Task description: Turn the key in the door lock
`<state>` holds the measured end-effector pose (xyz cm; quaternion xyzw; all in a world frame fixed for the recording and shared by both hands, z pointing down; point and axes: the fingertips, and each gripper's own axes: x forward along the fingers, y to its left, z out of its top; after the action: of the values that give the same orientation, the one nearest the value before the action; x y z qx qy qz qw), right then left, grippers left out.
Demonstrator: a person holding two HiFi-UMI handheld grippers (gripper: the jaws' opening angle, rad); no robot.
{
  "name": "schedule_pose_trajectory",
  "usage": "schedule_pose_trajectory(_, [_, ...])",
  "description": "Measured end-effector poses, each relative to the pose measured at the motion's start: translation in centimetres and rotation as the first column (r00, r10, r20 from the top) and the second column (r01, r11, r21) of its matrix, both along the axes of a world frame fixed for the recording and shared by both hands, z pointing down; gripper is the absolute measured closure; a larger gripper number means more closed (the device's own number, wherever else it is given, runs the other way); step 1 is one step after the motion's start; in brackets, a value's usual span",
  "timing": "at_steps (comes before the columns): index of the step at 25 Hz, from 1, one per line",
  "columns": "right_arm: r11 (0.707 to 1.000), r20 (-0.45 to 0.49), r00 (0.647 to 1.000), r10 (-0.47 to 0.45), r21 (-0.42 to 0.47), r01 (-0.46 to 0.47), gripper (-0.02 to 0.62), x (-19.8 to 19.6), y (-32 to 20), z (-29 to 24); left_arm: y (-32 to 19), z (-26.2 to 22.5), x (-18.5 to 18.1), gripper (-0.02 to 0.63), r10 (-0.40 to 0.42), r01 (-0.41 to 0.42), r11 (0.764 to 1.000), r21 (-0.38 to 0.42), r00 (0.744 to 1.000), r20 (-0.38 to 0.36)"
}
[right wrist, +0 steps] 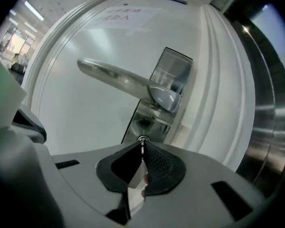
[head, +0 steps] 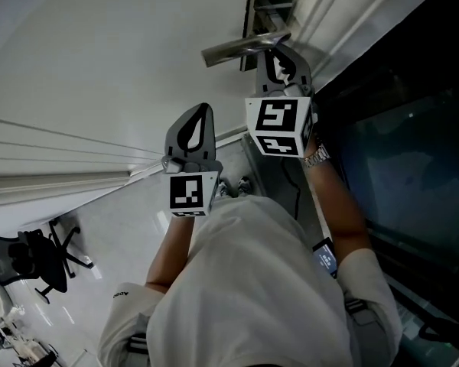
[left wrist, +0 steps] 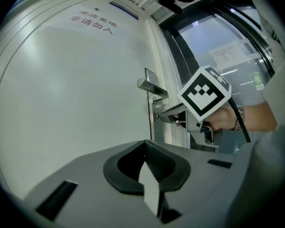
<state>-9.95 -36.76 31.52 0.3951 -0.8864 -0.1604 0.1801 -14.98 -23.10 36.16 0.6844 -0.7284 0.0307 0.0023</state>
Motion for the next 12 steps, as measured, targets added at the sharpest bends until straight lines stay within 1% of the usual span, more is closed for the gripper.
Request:
schedule_pose_trajectory(4, [0.989, 0.168, 0.986, -0.013, -0.142, 0.037, 0.581, 0.0, -0.3, 0.0, -0.4, 0.1, 0.5, 0.597, 0.003, -0.003, 1.000, -0.009, 1.000, 0.012])
schedule_pose_trajectory(8, [0.962, 0.312, 0.950, 0.009, -0.261, 0.077, 0.581, 0.3, -0.6, 0.1, -0.6, 0.1, 1.1, 0.597, 0.009, -0.009, 1.000, -0.019, 0.999, 0.032])
schedule_pose_trajectory(10, [0.936, 0.397, 0.917, 0.031, -0.333, 0.112, 0.581, 0.4, -0.6, 0.1, -0.7, 0.1, 1.4, 0.597, 0.010, -0.009, 1.000, -0.024, 0.999, 0.039])
schedule_pose_trajectory(12, [0.895, 0.490, 0.869, 0.072, -0.416, 0.160, 0.581, 0.6, -0.7, 0.1, -0.7, 0.2, 1.6, 0.597, 0.013, -0.012, 1.000, -0.028, 0.999, 0.043])
